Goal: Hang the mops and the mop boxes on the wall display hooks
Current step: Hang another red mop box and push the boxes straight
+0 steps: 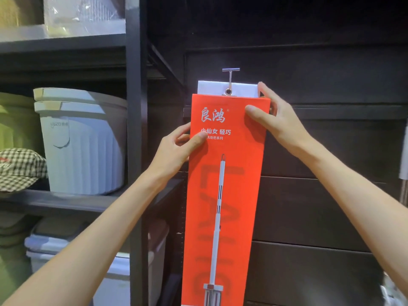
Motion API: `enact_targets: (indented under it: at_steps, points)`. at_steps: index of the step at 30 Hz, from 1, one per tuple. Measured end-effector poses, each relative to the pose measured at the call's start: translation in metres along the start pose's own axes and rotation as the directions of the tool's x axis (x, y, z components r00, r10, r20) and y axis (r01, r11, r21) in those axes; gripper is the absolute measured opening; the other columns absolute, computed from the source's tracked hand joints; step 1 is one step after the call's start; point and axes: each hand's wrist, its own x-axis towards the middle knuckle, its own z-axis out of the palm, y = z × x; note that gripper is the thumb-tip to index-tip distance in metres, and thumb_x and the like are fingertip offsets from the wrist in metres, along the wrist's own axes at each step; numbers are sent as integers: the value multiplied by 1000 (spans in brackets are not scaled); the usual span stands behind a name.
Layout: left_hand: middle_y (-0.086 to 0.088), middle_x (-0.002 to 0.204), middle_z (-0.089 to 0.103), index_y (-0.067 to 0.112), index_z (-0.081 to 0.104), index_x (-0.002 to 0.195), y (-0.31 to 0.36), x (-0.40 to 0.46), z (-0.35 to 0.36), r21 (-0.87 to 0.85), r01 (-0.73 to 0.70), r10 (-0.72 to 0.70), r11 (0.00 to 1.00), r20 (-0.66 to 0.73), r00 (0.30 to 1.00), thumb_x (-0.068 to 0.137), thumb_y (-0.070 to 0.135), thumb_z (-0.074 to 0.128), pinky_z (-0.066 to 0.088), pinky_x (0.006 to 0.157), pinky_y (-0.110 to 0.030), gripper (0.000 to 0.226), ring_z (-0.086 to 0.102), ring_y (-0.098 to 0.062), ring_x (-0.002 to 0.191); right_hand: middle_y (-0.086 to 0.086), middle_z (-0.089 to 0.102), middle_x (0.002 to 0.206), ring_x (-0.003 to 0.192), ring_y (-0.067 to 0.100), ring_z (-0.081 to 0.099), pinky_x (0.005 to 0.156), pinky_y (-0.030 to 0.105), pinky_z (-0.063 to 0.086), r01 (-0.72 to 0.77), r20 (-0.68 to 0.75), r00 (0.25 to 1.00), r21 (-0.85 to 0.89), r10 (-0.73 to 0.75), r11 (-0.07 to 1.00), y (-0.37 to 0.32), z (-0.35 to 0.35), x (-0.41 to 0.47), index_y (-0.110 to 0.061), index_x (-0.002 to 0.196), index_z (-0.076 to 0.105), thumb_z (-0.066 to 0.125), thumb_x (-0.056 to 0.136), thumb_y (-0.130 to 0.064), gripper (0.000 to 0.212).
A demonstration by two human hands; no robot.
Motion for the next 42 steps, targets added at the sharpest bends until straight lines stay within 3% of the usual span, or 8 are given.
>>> enact_targets:
  at_steps: [4,8,13,15,21,29,35,42]
  points:
    - [10,118,77,37,65,136,-5,6,3,5,5,-5,1000,5,1000,96,49,69,61,96,-42,42,75,-8,107,-7,41,164,138,0,53,116,30,46,-8,15,1000,-47,9,999,-2,-1,2,-27,166,29,72,77,-72,108]
    - [10,116,78,34,67,135,-17,8,8,-29,1,-1,1000,15,1000,97,45,68,64,84,-30,40,75,-8,106,-5,46,141,102,-32,52,84,-4,41,-8,48,999,-119,14,993,7,-2,0,-14,159,42,71,100,-39,70]
    - [10,128,73,35,64,138,-37,13,14,-25,-31,31,999,-1,1000,91,61,70,61,97,-39,54,72,-12,116,-7,40,136,131,-3,46,109,13,40,-51,16,998,-157,54,986,15,4,-2,-55,141,44,70,90,-64,58]
    - [11,134,66,42,64,136,-45,16,17,27,-50,51,998,-39,998,84,75,67,59,100,-38,61,67,-11,121,-8,37,145,142,-7,33,119,28,36,-42,25,999,-194,47,980,24,0,0,-47,149,46,64,82,-76,75]
    - [8,134,56,52,65,130,-56,15,26,75,-43,47,996,-55,997,92,77,54,52,98,-23,47,57,6,120,-20,23,158,127,-34,30,93,-7,32,-50,39,998,-116,55,992,40,8,-2,-37,168,17,64,99,-54,85]
    - [19,131,59,44,70,122,-65,6,42,-66,-25,17,998,-119,993,97,71,48,50,113,-45,42,60,-8,130,-22,28,167,158,-1,17,130,46,24,-17,-29,999,-15,17,1000,53,32,-29,-40,161,35,50,99,-63,68]
    - [15,135,60,47,67,122,-72,2,55,-90,-19,1,996,-196,981,87,86,40,48,114,-46,59,62,-5,126,-34,33,157,154,-7,20,116,20,25,-44,-34,998,-7,43,999,49,35,-38,-44,158,36,45,107,-57,53]
    - [11,137,65,42,66,128,-76,-1,62,-146,-14,-16,989,-199,980,87,87,41,52,110,-47,66,66,-9,123,-34,32,160,155,-6,23,129,41,25,-97,-31,995,11,98,995,49,33,-41,-50,156,36,44,106,-61,52]
